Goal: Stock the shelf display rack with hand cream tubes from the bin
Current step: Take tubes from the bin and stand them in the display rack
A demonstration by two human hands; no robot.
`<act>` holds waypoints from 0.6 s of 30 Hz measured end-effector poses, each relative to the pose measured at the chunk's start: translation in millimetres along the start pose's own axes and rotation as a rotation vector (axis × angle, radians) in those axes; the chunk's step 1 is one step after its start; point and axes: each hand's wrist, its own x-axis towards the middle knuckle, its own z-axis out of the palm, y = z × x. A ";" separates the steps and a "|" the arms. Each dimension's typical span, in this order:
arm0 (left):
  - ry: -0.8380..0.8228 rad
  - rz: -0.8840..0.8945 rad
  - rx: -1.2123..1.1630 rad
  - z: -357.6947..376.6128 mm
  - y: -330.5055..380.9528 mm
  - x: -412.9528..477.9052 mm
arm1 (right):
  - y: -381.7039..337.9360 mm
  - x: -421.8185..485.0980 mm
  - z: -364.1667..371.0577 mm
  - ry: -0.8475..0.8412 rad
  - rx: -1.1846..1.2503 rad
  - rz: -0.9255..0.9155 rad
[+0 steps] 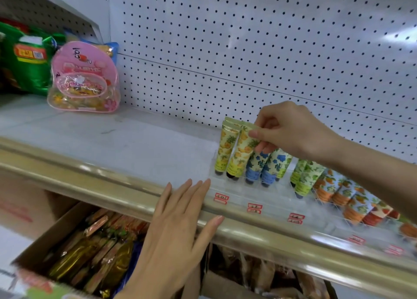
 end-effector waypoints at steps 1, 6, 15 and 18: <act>0.007 0.001 -0.001 0.3 0.0 -0.1 | -1.6 1.6 -0.2 0.012 0.023 -0.007; 0.025 -0.007 -0.026 0.5 0.8 0.6 | -9.0 7.2 13.6 -0.019 0.068 -0.002; 0.007 -0.001 0.004 1.6 -0.9 1.2 | -17.8 15.1 29.1 -0.082 0.073 0.066; -0.006 -0.001 0.026 2.0 -0.9 1.2 | -19.7 16.1 27.9 -0.100 0.069 0.069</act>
